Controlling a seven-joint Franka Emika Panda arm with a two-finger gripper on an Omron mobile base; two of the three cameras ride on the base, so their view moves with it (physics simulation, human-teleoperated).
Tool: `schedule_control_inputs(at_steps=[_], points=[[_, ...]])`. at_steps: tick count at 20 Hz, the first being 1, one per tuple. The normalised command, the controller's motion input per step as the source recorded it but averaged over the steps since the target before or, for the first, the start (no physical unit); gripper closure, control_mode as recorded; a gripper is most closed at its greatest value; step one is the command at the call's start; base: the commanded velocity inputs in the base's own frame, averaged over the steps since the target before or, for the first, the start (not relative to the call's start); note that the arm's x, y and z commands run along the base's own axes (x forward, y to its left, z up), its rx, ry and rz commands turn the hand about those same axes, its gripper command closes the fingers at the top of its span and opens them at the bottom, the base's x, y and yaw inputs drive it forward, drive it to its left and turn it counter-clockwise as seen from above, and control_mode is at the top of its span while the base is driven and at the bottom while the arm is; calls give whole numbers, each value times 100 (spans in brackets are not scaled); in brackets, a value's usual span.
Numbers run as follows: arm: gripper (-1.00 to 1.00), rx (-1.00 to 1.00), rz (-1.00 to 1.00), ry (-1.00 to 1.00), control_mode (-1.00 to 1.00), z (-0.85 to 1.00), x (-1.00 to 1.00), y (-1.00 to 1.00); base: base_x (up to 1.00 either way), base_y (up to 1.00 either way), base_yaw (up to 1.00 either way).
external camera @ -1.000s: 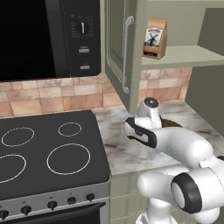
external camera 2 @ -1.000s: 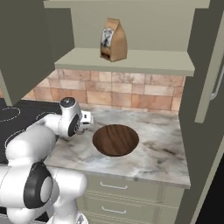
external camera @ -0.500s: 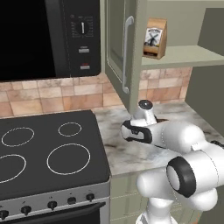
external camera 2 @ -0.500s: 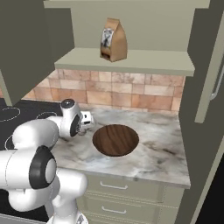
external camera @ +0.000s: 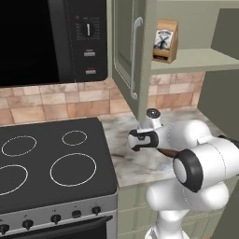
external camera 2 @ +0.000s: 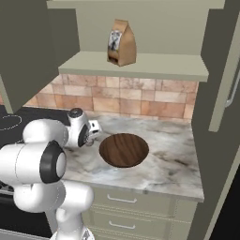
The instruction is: Pick the egg and butter from the fridge and place them by the bowl for mixing.
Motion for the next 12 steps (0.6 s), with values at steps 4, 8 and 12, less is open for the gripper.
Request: schedule_control_inputs(at_steps=[4, 8, 12], points=[[100, 0, 11, 0, -100, -21, 12, 0, 0, 0, 0], [100, -1, 8, 0, -100, -14, 25, 0, 0, 0, 0], [100, 0, 2, 2, -100, -16, 20, 2, 0, 0, 0]])
